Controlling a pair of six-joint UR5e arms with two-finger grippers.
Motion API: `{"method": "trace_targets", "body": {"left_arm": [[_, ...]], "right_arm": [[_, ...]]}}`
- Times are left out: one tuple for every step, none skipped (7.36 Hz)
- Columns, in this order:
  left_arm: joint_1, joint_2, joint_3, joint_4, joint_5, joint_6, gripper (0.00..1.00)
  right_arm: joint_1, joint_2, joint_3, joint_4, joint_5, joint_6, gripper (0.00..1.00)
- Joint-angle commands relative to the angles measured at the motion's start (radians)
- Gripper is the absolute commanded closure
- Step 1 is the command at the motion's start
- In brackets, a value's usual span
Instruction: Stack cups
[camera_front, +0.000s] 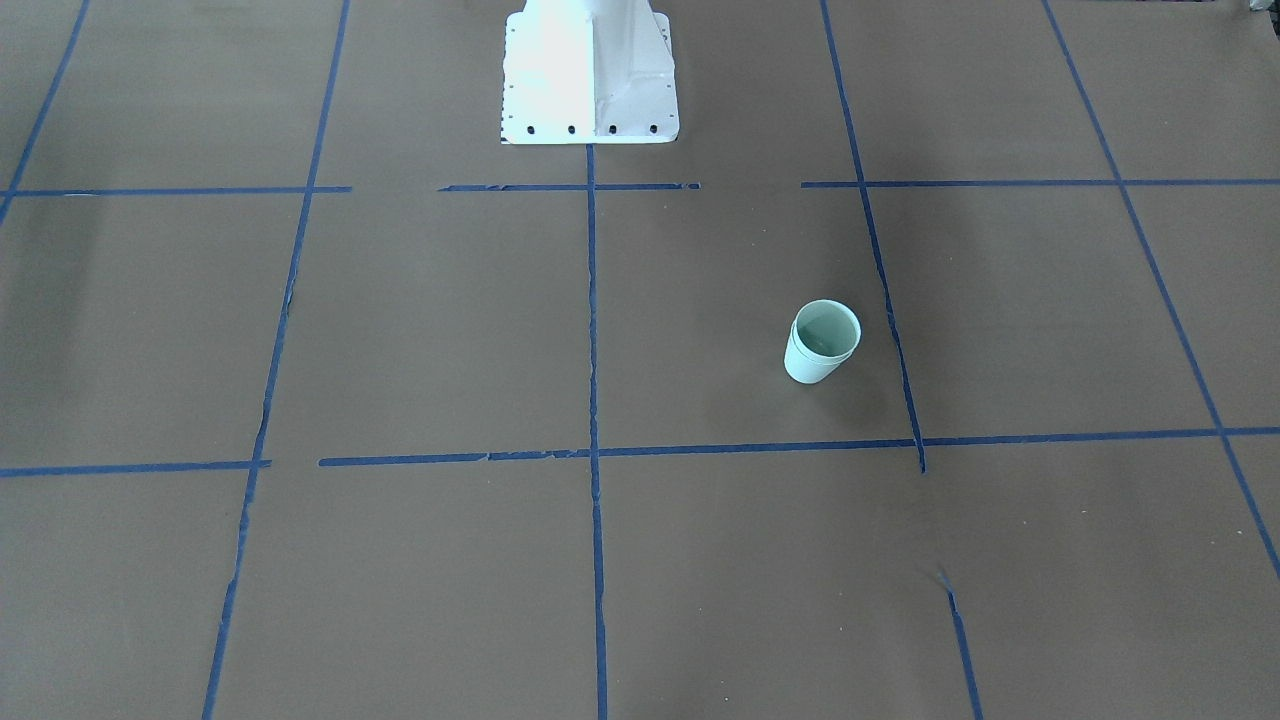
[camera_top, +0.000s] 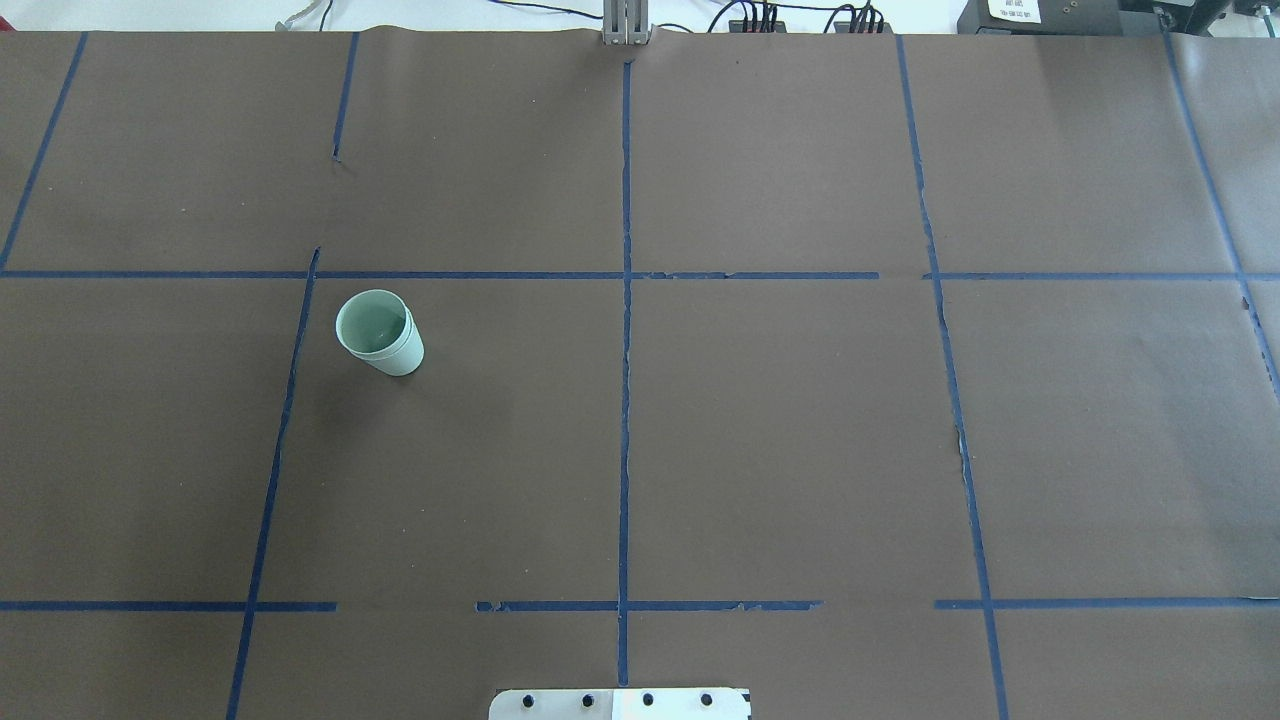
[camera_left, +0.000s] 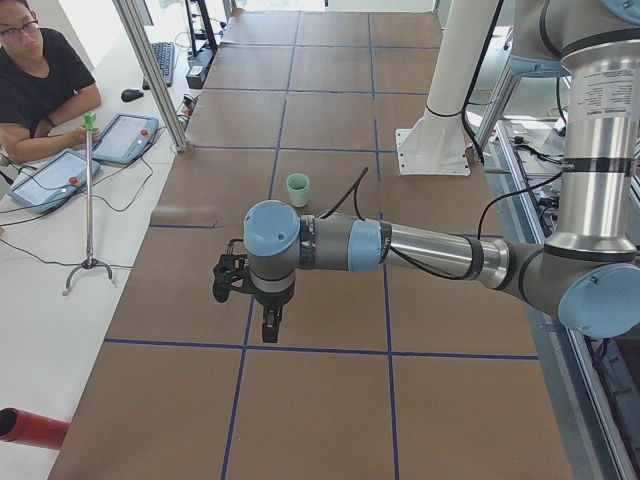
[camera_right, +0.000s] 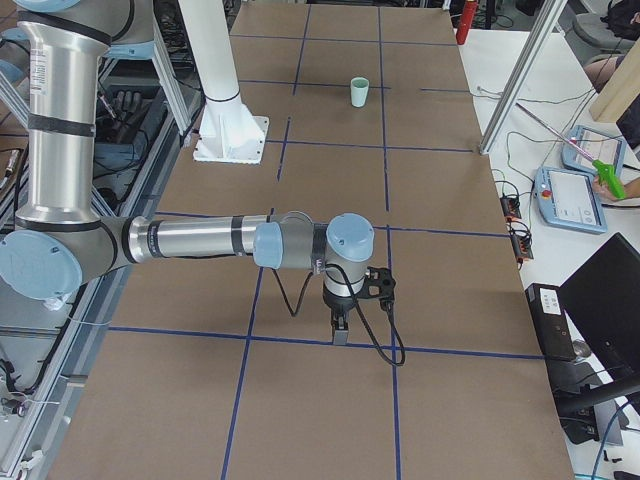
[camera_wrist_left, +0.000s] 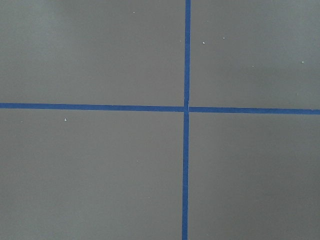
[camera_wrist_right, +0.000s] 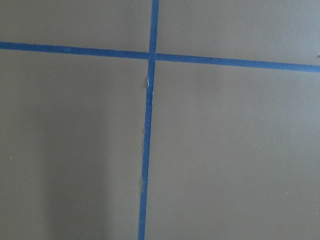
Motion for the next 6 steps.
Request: {"method": "trace_targets", "body": {"left_arm": [[0.006,-0.003,-0.021,0.0,0.002,0.0,0.0],[0.006,0.002,-0.006,0.0,0.004,0.0,0.0],[0.006,0.022,-0.003,-0.003,-0.001,-0.003,0.0],[0.006,0.014,-0.016,-0.015,0.007,-0.001,0.0],[0.006,-0.022,0.003,-0.006,0.022,0.002,0.0],[0.009,-0.07,0.026,0.012,0.022,0.002,0.0]], "right_arm": [[0.0,0.0,0.0,0.0,0.0,0.0,0.0],[0.0,0.0,0.0,0.0,0.0,0.0,0.0],[0.0,0.0,-0.002,0.0,0.0,0.0,0.0],[0.0,0.0,0.0,0.0,0.0,0.0,0.0],[0.0,0.0,0.0,0.0,0.0,0.0,0.0],[0.0,0.0,0.0,0.0,0.0,0.0,0.0]]}}
